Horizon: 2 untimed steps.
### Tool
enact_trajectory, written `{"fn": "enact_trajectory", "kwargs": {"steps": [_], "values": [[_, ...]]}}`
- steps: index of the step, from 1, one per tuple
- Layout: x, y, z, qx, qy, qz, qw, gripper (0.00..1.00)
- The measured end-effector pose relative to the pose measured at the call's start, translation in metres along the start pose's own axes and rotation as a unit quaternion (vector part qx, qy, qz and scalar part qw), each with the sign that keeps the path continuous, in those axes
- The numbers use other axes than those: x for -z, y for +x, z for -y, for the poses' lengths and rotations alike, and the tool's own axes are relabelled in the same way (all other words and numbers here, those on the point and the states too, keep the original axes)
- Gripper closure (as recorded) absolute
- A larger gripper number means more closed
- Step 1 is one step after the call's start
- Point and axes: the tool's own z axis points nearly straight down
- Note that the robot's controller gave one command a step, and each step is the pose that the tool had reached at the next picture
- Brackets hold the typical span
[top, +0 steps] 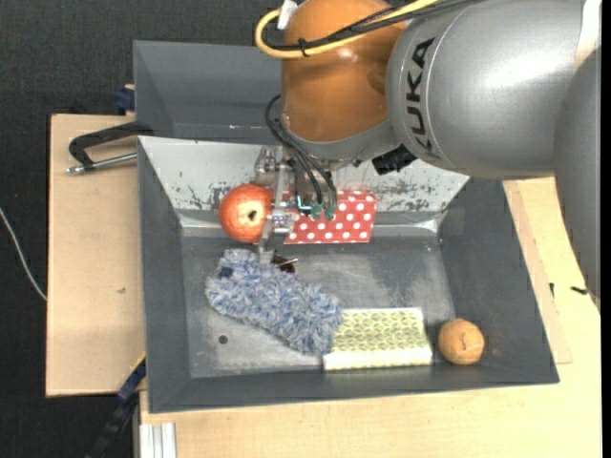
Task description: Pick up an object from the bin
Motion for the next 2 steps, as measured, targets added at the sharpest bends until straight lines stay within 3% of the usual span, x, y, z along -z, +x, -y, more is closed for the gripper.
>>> {"fn": "enact_trajectory", "kwargs": {"steps": [1, 2], "values": [[0.005, -0.002, 0.001, -0.001, -0.001, 0.0043, 1.0000, 0.00], [-0.037, 0.017, 0.004, -0.011, -0.002, 0.0077, 0.9999, 0.00]]}}
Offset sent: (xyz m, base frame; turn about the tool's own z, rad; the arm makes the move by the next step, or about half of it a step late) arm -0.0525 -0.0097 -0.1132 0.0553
